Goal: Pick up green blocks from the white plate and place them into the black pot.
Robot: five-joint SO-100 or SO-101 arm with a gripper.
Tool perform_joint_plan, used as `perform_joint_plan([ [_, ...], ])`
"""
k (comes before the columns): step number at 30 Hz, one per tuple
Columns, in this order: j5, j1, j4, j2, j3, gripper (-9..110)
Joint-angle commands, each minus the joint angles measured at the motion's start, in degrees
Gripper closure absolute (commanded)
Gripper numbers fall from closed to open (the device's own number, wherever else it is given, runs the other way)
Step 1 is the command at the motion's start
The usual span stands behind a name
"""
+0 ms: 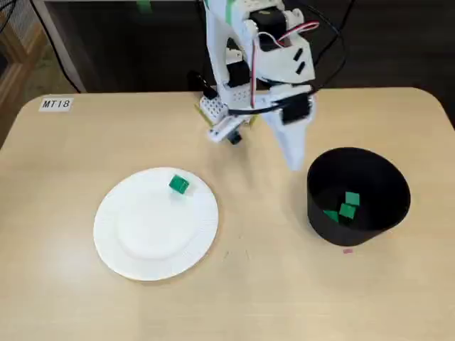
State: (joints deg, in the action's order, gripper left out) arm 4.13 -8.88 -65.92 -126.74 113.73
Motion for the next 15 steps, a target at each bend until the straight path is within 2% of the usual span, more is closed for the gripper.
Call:
perform_joint_plan([
  [1, 0.7, 11.3, -7.2, 3.0, -5.1, 104],
  [7, -0.2, 24.6, -15.6, 12.2, -8.2, 104],
  [15, 0.2, 31.4, -25.7, 25.3, -18.9, 104],
])
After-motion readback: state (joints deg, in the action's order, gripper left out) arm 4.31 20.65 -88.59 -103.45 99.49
